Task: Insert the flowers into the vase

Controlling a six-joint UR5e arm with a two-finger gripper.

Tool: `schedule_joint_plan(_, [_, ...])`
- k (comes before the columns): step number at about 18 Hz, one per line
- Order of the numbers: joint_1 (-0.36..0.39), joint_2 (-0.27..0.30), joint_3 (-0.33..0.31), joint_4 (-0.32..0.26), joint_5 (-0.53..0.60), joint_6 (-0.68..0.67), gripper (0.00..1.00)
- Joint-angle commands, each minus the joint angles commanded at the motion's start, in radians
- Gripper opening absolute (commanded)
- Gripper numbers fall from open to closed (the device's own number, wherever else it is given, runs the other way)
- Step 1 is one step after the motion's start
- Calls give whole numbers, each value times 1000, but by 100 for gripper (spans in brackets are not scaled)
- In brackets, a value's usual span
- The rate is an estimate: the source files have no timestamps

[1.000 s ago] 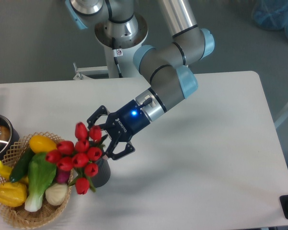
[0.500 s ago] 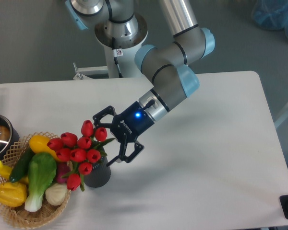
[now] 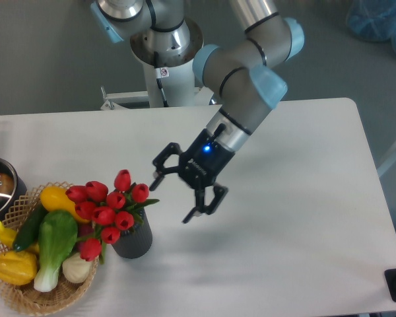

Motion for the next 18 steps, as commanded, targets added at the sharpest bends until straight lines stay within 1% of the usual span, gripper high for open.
schedule_joint_plan(2, [8,2,23,0,179,31,100])
schedule_joint_plan(3, [9,-1,35,2,242,51,100])
schedule_joint_plan(6, [20,-29,51,0,370,60,100])
schedule_joint_plan(9, [20,-43,54,-9,557,48,100])
schedule_joint_plan(11, [44,-57,52,-14,641,48,100])
schedule_joint_plan(14, [51,-66,83,-72,790,55,100])
schedule_joint_plan(18, [55,-66,89,-72,833,55,100])
